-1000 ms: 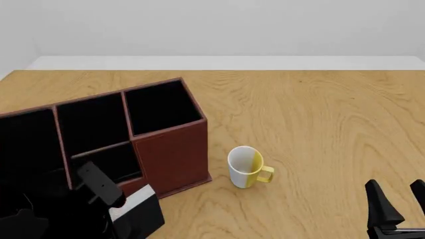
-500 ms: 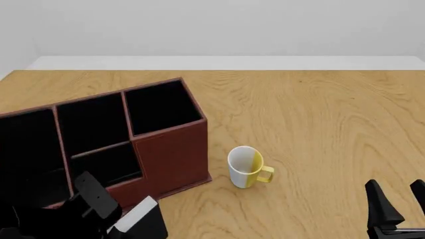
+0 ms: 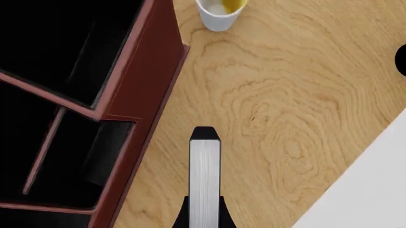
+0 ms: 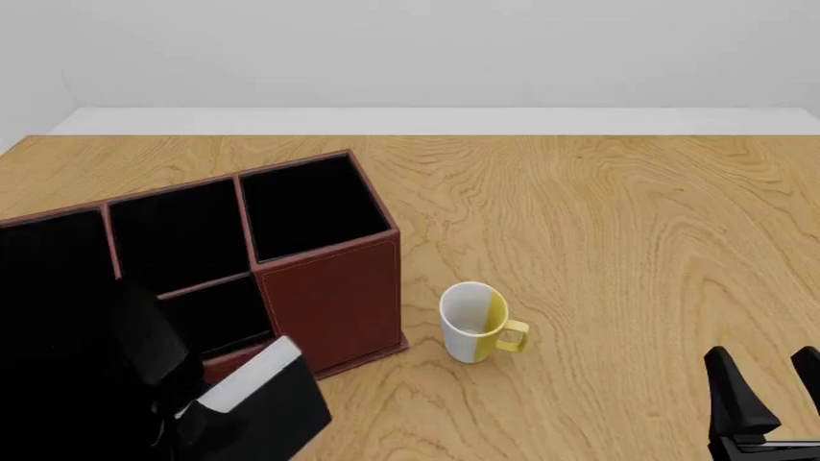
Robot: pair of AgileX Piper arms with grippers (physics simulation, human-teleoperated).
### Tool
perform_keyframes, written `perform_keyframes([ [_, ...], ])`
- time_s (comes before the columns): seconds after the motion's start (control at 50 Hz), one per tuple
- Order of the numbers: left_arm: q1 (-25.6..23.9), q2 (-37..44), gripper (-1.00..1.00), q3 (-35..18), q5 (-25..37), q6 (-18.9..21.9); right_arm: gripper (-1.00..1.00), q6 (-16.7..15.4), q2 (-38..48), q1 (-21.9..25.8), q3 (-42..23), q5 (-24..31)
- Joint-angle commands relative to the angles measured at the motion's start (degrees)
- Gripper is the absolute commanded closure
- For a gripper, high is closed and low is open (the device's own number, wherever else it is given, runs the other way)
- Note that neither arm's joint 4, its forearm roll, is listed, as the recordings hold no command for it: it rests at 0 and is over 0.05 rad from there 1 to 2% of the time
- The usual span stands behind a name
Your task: Pick up the book and place it in the front compartment of the caddy.
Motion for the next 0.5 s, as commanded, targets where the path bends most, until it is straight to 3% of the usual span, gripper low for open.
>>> perform_keyframes([
  [0.02, -1.32, -1.25, 1.00, -6.90, 4.70, 2.78, -1.00, -0.01, 0.04, 0.01, 0.00, 0.00],
  [0.22, -1.65, -1.41, 1.00, -11.42, 9.52, 6.63, -1.00, -0.01, 0.00, -0.01, 0.00, 0.00],
  [0.5, -1.87, 0.24, 1.00, -14.04, 10.31, 11.37, -1.00, -0.01, -0.01, 0.00, 0.00, 0.00],
])
